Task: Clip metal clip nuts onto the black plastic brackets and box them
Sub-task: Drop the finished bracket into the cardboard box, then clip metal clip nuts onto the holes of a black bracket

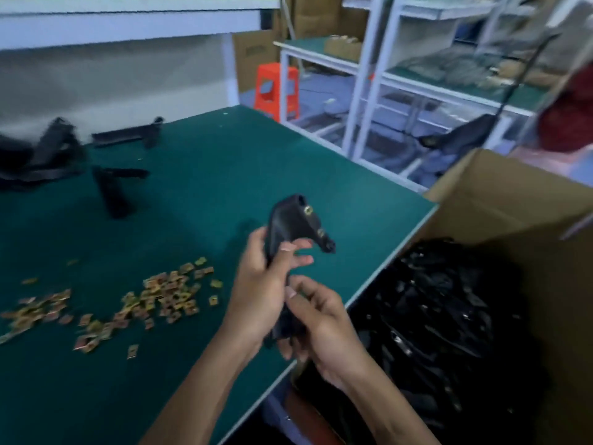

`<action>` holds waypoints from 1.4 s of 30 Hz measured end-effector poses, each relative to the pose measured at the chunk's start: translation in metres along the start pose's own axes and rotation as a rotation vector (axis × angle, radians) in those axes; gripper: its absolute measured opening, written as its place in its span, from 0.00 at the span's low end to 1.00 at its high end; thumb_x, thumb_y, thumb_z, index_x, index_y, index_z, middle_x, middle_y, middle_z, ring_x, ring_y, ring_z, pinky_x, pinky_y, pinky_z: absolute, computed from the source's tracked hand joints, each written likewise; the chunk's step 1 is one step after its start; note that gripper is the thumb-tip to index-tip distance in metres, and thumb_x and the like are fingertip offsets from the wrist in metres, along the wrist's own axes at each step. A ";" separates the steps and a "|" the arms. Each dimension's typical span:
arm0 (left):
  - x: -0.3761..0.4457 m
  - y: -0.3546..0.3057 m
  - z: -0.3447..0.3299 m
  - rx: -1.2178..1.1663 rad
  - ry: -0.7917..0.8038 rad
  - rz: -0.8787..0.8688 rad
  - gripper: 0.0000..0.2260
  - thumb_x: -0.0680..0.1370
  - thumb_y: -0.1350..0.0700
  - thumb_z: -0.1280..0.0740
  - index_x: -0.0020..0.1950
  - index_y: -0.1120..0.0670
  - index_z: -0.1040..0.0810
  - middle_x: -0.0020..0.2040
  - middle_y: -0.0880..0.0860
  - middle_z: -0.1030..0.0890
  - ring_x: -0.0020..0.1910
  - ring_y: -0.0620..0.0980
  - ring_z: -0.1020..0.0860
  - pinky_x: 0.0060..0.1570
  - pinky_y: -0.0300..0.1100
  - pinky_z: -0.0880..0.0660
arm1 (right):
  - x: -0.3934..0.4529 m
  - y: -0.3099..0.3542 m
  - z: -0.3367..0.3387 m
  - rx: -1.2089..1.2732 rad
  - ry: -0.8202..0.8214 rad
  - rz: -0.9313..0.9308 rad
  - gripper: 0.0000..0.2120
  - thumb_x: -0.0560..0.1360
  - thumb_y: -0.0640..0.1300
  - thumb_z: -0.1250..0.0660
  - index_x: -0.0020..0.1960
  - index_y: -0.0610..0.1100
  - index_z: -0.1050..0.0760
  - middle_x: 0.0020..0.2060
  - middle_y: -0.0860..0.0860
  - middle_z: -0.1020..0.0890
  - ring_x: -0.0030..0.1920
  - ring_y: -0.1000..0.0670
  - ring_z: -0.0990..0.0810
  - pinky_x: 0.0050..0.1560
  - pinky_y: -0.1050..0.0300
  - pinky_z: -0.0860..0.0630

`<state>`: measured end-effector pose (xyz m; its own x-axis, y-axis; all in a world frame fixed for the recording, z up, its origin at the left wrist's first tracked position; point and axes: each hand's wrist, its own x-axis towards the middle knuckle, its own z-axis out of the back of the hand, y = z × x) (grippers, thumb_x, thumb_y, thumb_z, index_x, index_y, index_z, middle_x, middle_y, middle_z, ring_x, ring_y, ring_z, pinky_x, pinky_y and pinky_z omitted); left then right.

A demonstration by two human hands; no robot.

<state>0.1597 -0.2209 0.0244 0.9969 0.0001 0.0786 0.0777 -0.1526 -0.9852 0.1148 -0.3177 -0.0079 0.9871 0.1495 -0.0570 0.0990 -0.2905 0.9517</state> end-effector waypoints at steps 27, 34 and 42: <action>-0.011 0.016 -0.031 0.001 0.376 0.199 0.15 0.80 0.57 0.33 0.67 0.56 0.23 0.55 0.51 0.14 0.53 0.51 0.15 0.48 0.41 0.19 | 0.004 -0.002 0.127 -0.310 -0.873 0.406 0.12 0.81 0.30 0.36 0.49 0.43 0.19 0.34 0.46 0.19 0.33 0.53 0.24 0.36 0.61 0.27; 0.001 -0.021 0.157 0.112 -0.439 -0.148 0.13 0.85 0.65 0.40 0.50 0.55 0.18 0.36 0.54 0.22 0.28 0.50 0.30 0.25 0.41 0.32 | 0.083 0.018 0.012 -0.697 -0.142 0.410 0.14 0.79 0.32 0.32 0.46 0.52 0.19 0.35 0.54 0.16 0.34 0.55 0.21 0.40 0.60 0.26; -0.024 0.006 0.240 0.190 -0.786 -0.208 0.08 0.79 0.54 0.36 0.44 0.48 0.18 0.27 0.47 0.32 0.26 0.45 0.36 0.28 0.41 0.37 | 0.231 -0.016 -0.176 -1.036 0.400 0.306 0.10 0.81 0.42 0.32 0.58 0.49 0.15 0.58 0.51 0.20 0.62 0.53 0.24 0.63 0.61 0.33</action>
<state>0.1388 0.0154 -0.0195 0.6744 0.7103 0.2015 0.1914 0.0954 -0.9769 0.3192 -0.1122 0.0170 0.8235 0.5492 0.1424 -0.4711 0.5219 0.7112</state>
